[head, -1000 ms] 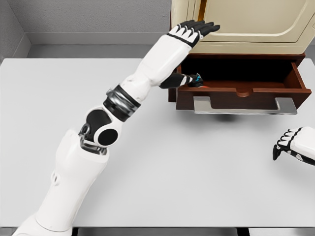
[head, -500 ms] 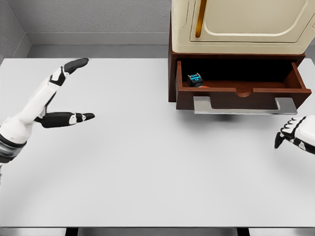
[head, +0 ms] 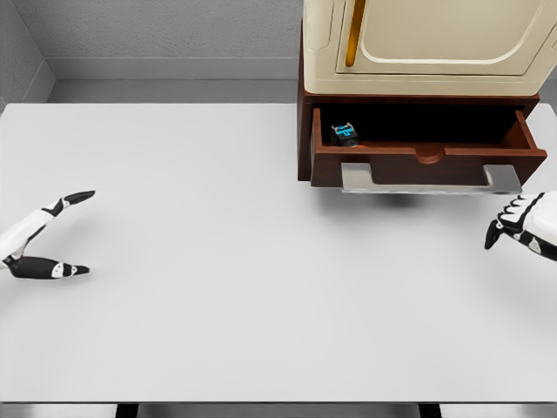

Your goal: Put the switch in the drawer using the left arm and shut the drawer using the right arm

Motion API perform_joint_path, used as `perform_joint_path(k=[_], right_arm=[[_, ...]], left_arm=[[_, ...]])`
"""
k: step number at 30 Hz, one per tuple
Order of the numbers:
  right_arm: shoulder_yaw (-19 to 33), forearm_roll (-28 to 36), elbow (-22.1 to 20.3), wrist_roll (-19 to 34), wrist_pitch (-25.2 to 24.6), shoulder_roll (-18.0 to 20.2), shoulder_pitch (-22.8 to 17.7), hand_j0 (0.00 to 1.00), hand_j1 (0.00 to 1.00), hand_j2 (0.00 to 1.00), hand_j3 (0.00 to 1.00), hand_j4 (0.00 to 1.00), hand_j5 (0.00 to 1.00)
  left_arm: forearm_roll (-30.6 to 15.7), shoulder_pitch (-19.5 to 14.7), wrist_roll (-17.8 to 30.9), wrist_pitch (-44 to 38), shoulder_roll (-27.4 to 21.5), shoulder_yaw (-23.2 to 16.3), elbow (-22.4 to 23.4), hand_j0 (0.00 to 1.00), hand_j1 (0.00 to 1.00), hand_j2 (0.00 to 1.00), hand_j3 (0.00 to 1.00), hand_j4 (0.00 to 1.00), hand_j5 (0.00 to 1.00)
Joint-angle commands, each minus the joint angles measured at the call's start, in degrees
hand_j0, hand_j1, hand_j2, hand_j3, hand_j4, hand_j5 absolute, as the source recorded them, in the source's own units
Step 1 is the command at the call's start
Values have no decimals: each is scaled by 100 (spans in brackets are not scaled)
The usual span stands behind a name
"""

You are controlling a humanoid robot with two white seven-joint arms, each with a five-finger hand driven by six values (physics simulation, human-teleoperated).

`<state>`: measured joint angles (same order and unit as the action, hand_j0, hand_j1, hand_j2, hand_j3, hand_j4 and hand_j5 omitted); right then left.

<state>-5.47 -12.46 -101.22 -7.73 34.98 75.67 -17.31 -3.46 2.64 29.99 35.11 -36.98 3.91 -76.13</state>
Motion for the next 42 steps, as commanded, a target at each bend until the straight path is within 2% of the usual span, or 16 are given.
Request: perform_joint_path(k=[1,15,19,22,28,31,33,38,42], right_arm=[[2,51,6,-27,2,-35,9,36,36,36,36,36,36],[-51,113,6,-18,2,-237,193,37,37,37,37,37,37],[-51,86,6,0,2,-377,211,37,37,37,37,37,37],[-59,51,15,35,2,-562,404,36,36,36,36,36,36],[-147,60,15,44,2,-553,431,36,36,36,36,36,36],[-182,51,50,44,2,-430,325,36,36,36,36,36,36],[-174,7,50,52,2,-184,150,36,36,36,36,36,36],[-191,-63,6,70,2,-237,35,35,35,35,35,35,35],[-218,-63,-3,61,2,-316,184,36,36,36,36,36,36]], left_arm=[[-120,9,33,-11,6,39,55,100,100,100,100,100,100],[-93,70,42,-11,103,110,-288,100,100,100,100,100,100],[-93,70,42,-11,112,110,-411,100,100,100,100,100,100],[-93,70,42,-11,112,110,-429,100,100,100,100,100,100],[-93,70,42,-11,112,110,-429,100,100,100,100,100,100],[-93,79,42,-11,112,110,-429,100,100,100,100,100,100],[-93,79,42,-11,121,110,-429,100,100,100,100,100,100],[-102,79,42,-11,112,110,-429,100,100,100,100,100,100],[-102,79,42,-11,120,110,-420,100,100,100,100,100,100]])
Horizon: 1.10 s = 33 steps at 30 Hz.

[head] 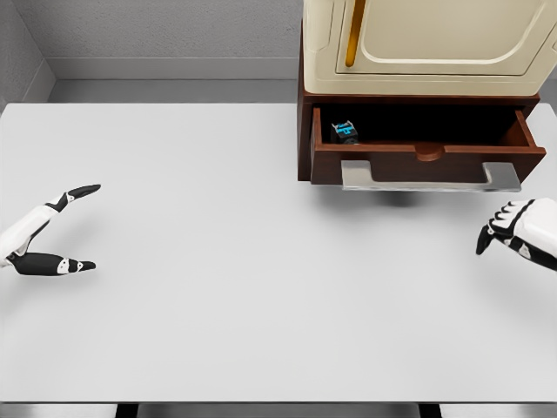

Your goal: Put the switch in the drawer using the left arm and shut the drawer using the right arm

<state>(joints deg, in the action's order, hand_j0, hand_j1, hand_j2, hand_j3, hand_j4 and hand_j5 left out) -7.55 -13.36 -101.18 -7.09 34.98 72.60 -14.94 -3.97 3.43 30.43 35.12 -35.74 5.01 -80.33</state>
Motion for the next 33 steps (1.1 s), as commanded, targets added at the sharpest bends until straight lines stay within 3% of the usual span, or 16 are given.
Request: perform_joint_path(k=[1,3,9,16,24,33], right_arm=[[-10,27,-7,-12,2,-184,44,36,36,36,36,36,36],[-10,27,-7,-3,2,-484,202,35,35,35,35,35,35],[-98,18,-7,-3,2,-660,290,35,35,35,35,35,35],[-862,-35,19,-3,2,-818,1011,35,35,35,35,35,35],[-950,-140,151,6,2,-1011,1213,36,36,36,36,36,36],[-1741,-140,793,6,2,-1301,2171,36,36,36,36,36,36]], left_arm=[[-42,0,-2,-12,-3,0,-1,100,100,100,100,100,100],[-42,0,-2,-12,-3,0,-1,100,100,100,100,100,100],[-42,35,-2,-12,58,9,-9,100,100,100,100,100,100],[-51,35,-2,-12,58,9,-1,100,100,100,100,100,100],[-51,44,-2,-12,58,9,-10,100,100,100,100,100,100],[-51,44,-2,-12,58,9,-53,100,100,100,100,100,100]])
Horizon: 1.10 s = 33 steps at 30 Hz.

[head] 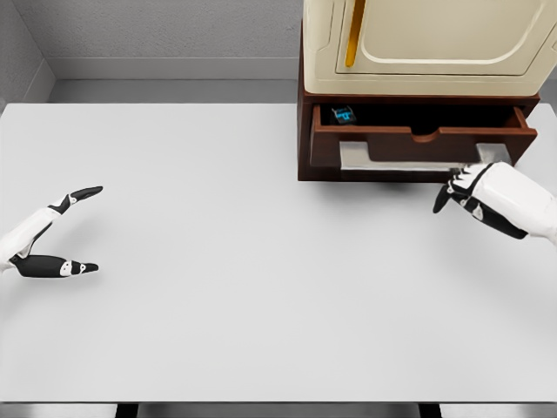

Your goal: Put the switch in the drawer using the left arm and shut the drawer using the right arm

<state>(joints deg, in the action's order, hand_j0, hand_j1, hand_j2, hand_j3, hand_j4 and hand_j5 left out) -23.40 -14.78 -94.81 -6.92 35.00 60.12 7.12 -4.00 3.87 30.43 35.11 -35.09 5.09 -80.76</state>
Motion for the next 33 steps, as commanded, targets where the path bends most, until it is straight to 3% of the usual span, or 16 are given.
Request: perform_joint_path(k=[1,5,16,33], right_arm=[[-174,2,208,-11,0,-53,0,36,36,36,36,36,36],[-244,2,305,-11,0,-141,149,36,36,36,36,36,36],[-1044,2,982,-11,0,-537,1151,36,36,36,36,36,36],[-1088,11,1149,-11,0,-589,1345,36,36,36,36,36,36]], left_arm=[[-48,0,-2,-11,-6,0,-18,100,100,100,100,100,100],[-48,62,-2,-11,-6,0,-97,100,100,100,100,100,100],[-48,62,-2,-11,-6,9,-97,100,100,100,100,100,100],[-48,149,-2,-11,-6,27,-264,100,100,100,100,100,100]])
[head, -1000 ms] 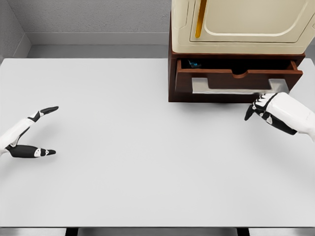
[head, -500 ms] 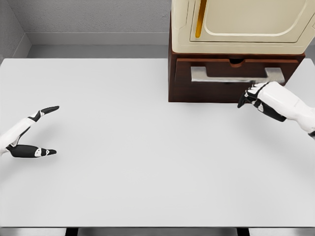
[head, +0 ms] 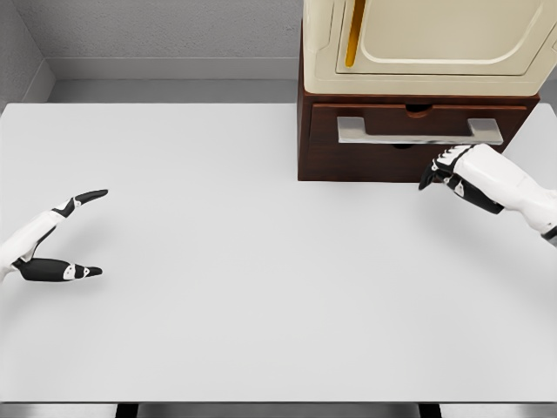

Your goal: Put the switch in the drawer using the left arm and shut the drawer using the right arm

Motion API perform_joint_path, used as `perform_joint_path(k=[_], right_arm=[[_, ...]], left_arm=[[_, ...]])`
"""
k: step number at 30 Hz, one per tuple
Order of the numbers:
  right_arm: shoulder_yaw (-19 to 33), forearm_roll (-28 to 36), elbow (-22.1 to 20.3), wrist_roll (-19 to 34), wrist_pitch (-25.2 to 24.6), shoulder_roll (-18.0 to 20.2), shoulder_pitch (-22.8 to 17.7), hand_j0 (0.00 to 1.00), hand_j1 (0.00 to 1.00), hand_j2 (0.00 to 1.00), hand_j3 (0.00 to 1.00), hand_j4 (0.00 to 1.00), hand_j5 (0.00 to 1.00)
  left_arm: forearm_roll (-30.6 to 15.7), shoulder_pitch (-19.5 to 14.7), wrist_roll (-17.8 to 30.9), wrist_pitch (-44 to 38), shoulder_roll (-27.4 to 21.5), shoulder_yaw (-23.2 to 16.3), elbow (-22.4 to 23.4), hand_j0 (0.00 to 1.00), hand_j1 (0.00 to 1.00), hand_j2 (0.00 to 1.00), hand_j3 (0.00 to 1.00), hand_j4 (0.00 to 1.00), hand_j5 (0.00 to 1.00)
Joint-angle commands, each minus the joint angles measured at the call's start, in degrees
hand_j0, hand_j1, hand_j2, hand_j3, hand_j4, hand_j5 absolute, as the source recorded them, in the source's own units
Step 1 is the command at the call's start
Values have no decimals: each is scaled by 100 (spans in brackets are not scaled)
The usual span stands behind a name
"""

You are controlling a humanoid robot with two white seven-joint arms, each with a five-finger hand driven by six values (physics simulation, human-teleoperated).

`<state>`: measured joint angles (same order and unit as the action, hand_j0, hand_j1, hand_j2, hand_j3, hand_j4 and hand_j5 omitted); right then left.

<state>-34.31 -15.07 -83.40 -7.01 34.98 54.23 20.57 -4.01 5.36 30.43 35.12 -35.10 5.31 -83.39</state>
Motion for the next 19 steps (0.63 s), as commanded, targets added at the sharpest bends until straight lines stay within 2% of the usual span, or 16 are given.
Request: perform_joint_path(k=[1,9,12,15,17,19], right_arm=[[3,39,17,-2,2,0,0,36,36,36,36,36,36],[12,57,78,-2,2,-17,123,36,36,36,36,36,36],[3,48,8,-11,2,88,-8,36,36,36,36,36,36],[74,83,-440,-20,2,852,-474,36,36,36,36,36,36],[100,101,-475,-29,2,1195,-641,36,36,36,36,36,36],[109,109,-440,-29,2,1354,-721,36,36,36,36,36,36]], left_arm=[[-56,0,-2,-12,-6,5,-2,100,100,100,100,100,100],[-56,123,-2,-12,-6,111,-108,100,100,100,100,100,100],[-56,123,-2,-12,-6,111,-108,100,100,100,100,100,100],[-56,149,-2,-12,-6,120,-108,100,100,100,100,100,100],[-56,149,-2,-12,-6,120,-108,100,100,100,100,100,100],[-56,158,-2,-12,-6,120,-134,100,100,100,100,100,100]])
